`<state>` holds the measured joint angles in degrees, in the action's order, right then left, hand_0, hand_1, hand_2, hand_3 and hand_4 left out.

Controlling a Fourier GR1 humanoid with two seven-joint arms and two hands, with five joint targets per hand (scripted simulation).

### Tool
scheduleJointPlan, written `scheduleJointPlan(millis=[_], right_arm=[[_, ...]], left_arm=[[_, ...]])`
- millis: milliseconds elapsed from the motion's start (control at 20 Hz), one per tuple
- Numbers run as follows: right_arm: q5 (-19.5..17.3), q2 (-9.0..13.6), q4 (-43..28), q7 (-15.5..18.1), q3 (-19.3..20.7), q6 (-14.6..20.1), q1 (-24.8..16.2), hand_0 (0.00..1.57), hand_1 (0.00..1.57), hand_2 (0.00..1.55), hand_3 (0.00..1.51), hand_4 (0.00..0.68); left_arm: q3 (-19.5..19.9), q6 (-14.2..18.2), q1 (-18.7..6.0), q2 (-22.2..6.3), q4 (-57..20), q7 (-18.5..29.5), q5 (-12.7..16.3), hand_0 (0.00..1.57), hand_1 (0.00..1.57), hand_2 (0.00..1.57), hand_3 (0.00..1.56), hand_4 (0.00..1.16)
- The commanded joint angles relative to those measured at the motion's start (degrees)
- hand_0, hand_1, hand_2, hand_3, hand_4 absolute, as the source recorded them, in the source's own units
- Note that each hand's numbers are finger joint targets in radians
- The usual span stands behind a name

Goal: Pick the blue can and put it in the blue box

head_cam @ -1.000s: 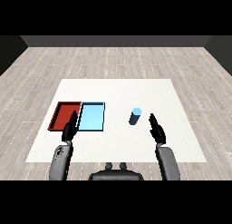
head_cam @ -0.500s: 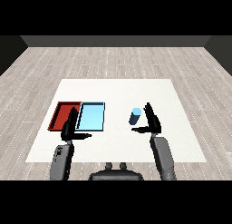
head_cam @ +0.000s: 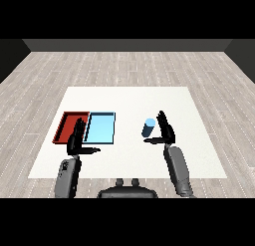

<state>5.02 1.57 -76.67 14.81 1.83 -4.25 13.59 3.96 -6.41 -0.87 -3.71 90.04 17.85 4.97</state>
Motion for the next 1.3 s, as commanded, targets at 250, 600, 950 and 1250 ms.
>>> scheduleJointPlan(millis=[250,600,950,1250], right_arm=[[2.7,2.9,13.3,4.0,6.6,-0.6,6.3,0.0,0.0,0.0,0.0,0.0],[3.4,2.6,12.7,1.9,6.0,0.4,6.4,0.0,0.0,0.0,0.0,0.0],[3.9,0.1,20.8,2.7,6.0,2.8,11.7,0.0,0.0,0.0,0.0,0.0],[4.0,2.7,40.7,13.7,9.7,-1.2,19.6,0.0,0.0,0.0,0.0,0.0]], left_arm=[[0.3,-0.9,-0.4,-0.3,0.5,-0.4,1.2,0.0,0.0,0.0,0.0,0.0],[0.6,-0.6,2.0,0.0,4.1,-1.2,1.8,0.0,0.0,0.0,0.0,0.0],[0.4,-1.4,0.0,0.2,0.6,-1.1,2.4,0.0,0.0,0.0,0.0,0.0],[-0.8,0.6,0.5,1.6,4.9,-3.7,2.0,0.0,0.0,0.0,0.0,0.0]])
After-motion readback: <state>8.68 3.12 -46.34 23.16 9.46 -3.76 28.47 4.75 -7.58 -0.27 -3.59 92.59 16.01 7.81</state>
